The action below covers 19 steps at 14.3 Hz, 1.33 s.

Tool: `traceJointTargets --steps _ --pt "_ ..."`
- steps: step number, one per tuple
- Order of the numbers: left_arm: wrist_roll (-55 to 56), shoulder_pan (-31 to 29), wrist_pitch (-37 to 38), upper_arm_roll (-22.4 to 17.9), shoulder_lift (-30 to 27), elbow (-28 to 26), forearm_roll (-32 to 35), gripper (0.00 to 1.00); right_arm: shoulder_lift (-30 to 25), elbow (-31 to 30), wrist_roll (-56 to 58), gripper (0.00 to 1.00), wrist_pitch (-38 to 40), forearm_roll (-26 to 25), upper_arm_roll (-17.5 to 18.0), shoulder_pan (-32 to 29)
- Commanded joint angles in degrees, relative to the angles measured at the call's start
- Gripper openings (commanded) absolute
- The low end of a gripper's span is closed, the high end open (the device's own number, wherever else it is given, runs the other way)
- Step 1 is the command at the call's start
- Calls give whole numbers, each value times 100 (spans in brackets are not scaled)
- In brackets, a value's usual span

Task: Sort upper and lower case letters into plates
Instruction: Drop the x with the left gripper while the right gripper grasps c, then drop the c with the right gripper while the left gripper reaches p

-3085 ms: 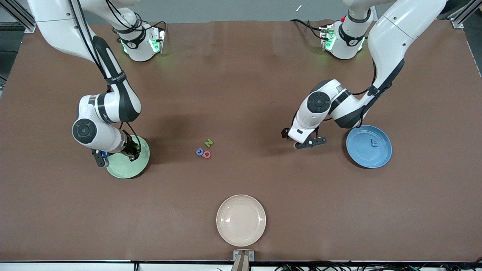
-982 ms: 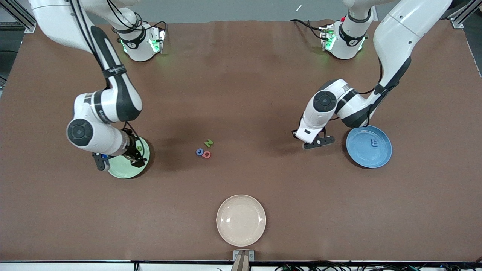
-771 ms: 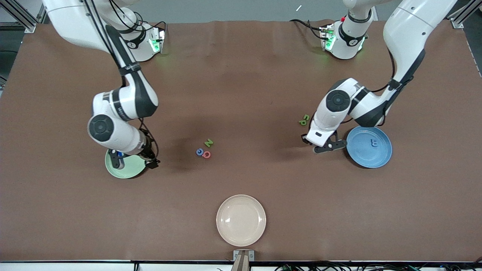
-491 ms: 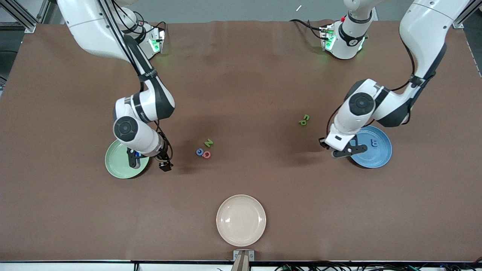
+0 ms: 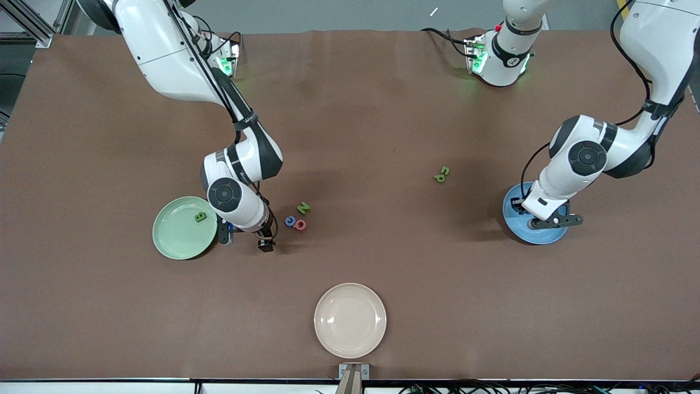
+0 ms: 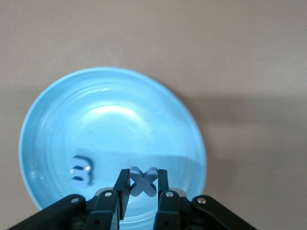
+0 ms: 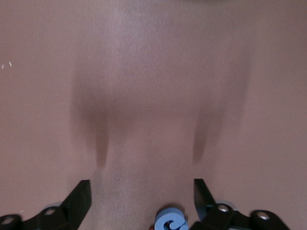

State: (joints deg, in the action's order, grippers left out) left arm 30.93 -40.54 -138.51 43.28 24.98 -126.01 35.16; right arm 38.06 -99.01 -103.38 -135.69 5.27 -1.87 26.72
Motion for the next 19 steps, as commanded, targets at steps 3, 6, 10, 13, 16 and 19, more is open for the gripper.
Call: traceJointTargets --steps 3,6,10,13,16,19 --pt "-79 -349 -307 93 -142 -511 395 14 166 75 -340 80 -211 44 -32 219" --pt "-79 -498 -457 84 -107 -705 500 14 193 75 -367 68 -247 44 -32 263" --pt "-70 -648 -492 84 7 -758 756 14 192 66 -499 66 -195 44 -32 413" --pt "-70 -657 -492 84 33 -758 756 14 184 57 -577 66 -159 44 -32 492" --pt "-70 -657 -492 75 34 -784 756 17 184 39 -604 66 -142 44 -32 518" --pt "-70 -657 -492 75 25 -776 756 25 184 22 -578 61 -107 36 -32 518"
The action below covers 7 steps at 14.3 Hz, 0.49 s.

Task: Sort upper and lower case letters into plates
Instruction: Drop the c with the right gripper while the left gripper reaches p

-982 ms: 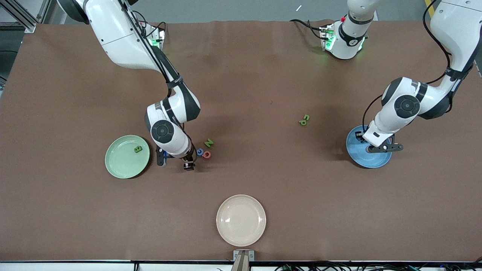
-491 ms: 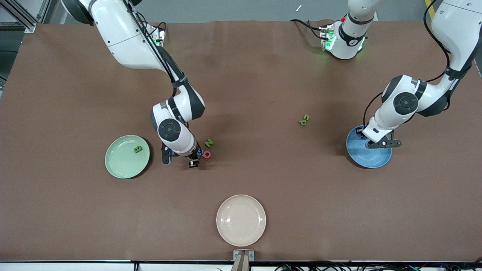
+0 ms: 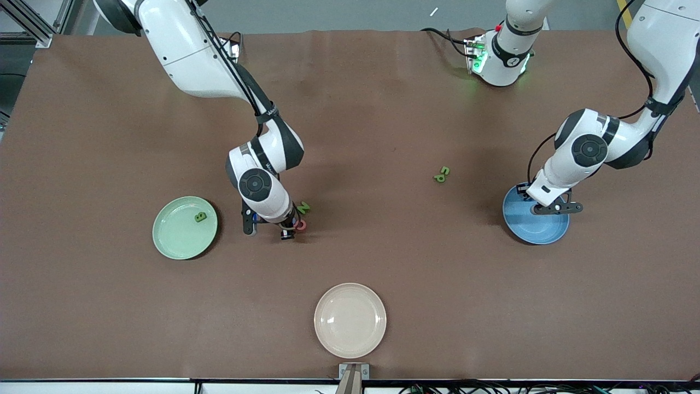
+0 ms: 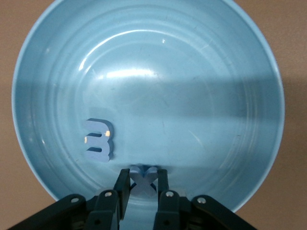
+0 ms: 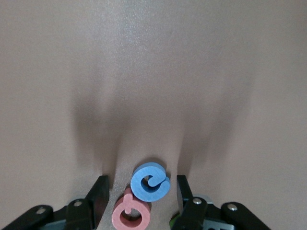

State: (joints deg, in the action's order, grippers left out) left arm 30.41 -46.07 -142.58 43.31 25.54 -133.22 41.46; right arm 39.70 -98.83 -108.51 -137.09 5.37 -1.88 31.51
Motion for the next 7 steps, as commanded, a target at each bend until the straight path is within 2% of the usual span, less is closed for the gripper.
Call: traceJointTargets --steps 1,2,3,4,6,7 --pt "-17 -104 -85 81 -40 -47 125 39 20 -14 -48 61 34 25 -31 31" --pt "-17 -104 -85 81 -58 -38 142 65 20 -14 -30 60 25 25 -31 30" --pt "-17 -104 -85 90 -58 -20 143 80 20 -14 -13 60 25 25 -31 22" --pt "-9 -95 -85 107 -66 -3 143 87 29 -14 -13 57 16 25 -31 22" --pt "53 -95 -77 387 -110 67 143 98 29 -14 -4 48 16 25 -31 30" --pt "88 -86 -68 502 -111 103 143 99 29 -14 -4 43 16 25 -31 22"
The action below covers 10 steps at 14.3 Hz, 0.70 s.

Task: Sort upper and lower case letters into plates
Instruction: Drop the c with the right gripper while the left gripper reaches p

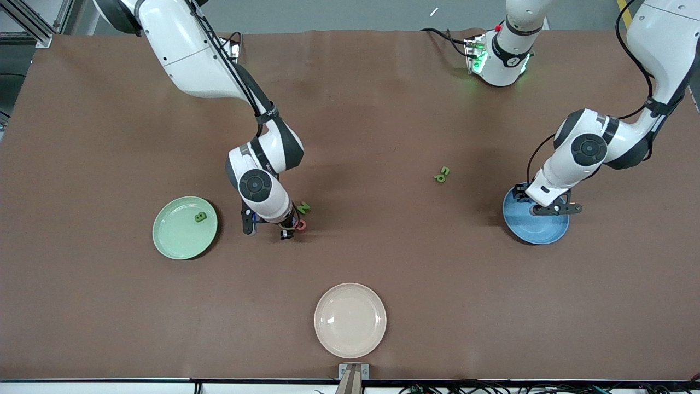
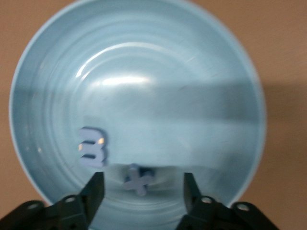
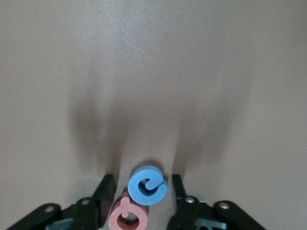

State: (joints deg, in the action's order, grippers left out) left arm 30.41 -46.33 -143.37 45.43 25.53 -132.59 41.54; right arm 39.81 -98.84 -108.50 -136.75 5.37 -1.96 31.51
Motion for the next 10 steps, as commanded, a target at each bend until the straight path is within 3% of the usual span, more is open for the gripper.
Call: traceJointTargets --steps 1,2,4,5,10 --pt "97 -69 20 483 -118 127 135 99 18 -13 -13 39 -18 25 -24 30" --pt "106 -60 29 650 -110 189 126 99 18 -13 -14 32 -18 25 -24 31" --pt "114 9 107 993 -75 321 56 100 10 -13 -31 8 -9 25 -24 22" --pt "245 141 273 1090 -48 365 21 100 -8 -13 -5 2 -9 25 -24 -30" --pt "1430 1098 477 1109 240 497 -410 100 -498 14 1029 0 832 -19 -50 -495"
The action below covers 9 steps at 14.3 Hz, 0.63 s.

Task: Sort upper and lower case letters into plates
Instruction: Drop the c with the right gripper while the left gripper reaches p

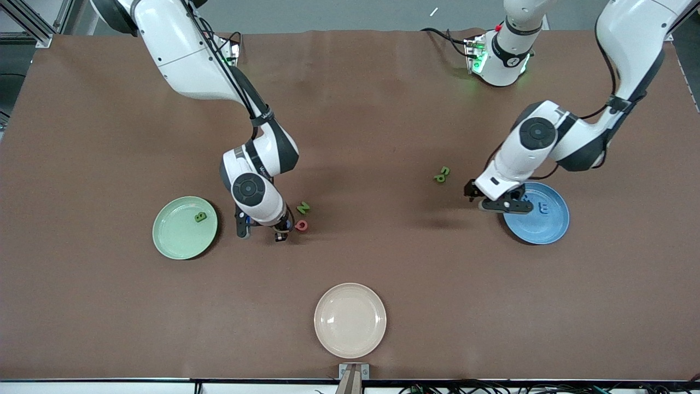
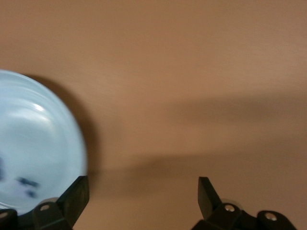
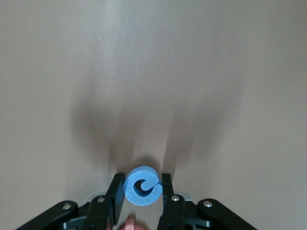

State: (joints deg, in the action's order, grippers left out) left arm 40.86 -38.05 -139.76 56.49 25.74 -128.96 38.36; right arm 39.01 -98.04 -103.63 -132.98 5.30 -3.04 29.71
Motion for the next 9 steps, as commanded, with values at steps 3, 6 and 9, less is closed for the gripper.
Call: traceJointTargets --steps 3,6,9 --pt "1037 789 116 -42 669 239 -21 100 -683 -92 1255 0 912 -20 49 -710" --pt "1372 1123 98 -129 819 231 -4 99 -1069 -521 2229 0 932 -20 58 -1299" --pt "1372 1352 54 -331 863 187 -4 98 -1237 -777 2846 0 940 -38 41 -1599"
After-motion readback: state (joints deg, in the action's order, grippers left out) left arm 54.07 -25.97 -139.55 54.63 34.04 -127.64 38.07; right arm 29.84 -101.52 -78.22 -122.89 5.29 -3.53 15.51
